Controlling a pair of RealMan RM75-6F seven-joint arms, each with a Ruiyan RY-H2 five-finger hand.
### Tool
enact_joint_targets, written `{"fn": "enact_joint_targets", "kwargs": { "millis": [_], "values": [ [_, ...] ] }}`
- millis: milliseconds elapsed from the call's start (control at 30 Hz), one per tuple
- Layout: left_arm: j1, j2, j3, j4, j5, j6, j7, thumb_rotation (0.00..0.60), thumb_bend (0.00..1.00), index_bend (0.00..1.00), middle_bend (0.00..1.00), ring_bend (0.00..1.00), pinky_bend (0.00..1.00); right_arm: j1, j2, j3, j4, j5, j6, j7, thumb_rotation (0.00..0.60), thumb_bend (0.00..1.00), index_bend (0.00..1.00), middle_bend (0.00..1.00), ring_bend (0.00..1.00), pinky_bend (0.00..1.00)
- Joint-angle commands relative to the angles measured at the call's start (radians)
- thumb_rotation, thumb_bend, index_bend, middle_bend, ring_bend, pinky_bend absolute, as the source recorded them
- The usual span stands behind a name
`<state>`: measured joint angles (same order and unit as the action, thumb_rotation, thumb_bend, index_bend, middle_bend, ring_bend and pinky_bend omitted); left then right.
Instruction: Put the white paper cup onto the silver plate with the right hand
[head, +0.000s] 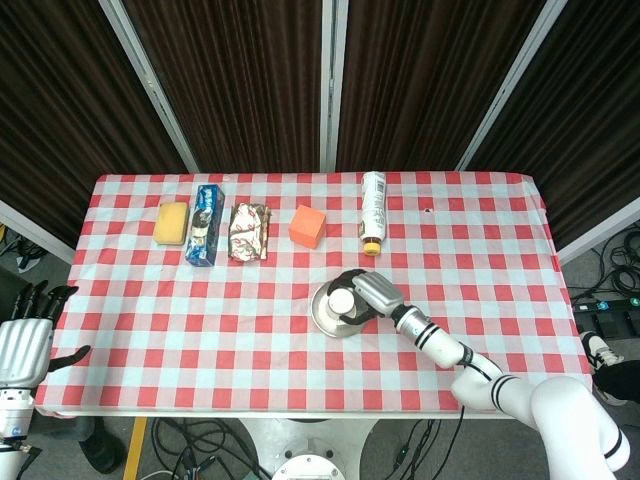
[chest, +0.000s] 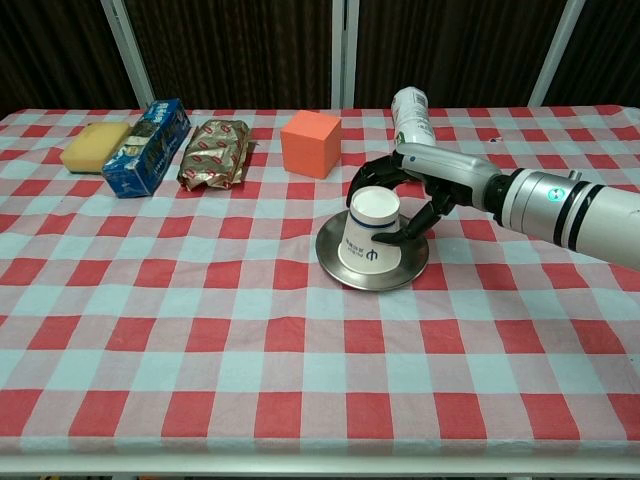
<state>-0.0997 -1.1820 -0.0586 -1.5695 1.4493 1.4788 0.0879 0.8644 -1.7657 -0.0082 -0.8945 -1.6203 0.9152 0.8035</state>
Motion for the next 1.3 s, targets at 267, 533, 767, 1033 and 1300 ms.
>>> {"fn": "enact_joint_targets", "kwargs": {
  "millis": [267,533,767,1033,1300],
  "values": [
    [-0.007,-0.003,0.0,0.005,0.006,-0.006,-0.001,0.6,0.02,0.17,0.18,0.07,0.07,0.002,0.029,-0.011,-0.042,0.004,-0.005,-0.019,0.6,0.28,0.58,0.43,0.21,0.17],
    [-0.001,0.0,-0.001,-0.001,-0.001,-0.003,0.002,0.6,0.02,0.17,0.18,0.07,0.07,0.016,0.007,-0.021,-0.023,-0.018,0.004,0.023,0.6,0.28,0.58,0.42,0.2,0.16],
    [-0.004,-0.002,-0.001,0.001,0.0,-0.008,0.003,0.6,0.02,0.17,0.18,0.07,0.07,0.013,0.023,-0.037,-0.035,-0.032,0.02,0.019,0.6,0.28,0.58,0.43,0.21,0.16],
    [-0.003,0.0,-0.002,-0.004,-0.001,-0.005,0.007,0.6,0.02,0.17,0.18,0.07,0.07,0.029,-0.012,-0.017,0.019,-0.008,-0.009,0.038,0.6,0.28,0.58,0.42,0.21,0.16],
    [-0.004,-0.003,-0.001,0.001,0.0,-0.008,0.003,0.6,0.02,0.17,0.18,0.07,0.07,0.022,0.028,-0.047,-0.034,-0.039,0.023,0.04,0.6,0.29,0.58,0.43,0.21,0.15]
  ]
}}
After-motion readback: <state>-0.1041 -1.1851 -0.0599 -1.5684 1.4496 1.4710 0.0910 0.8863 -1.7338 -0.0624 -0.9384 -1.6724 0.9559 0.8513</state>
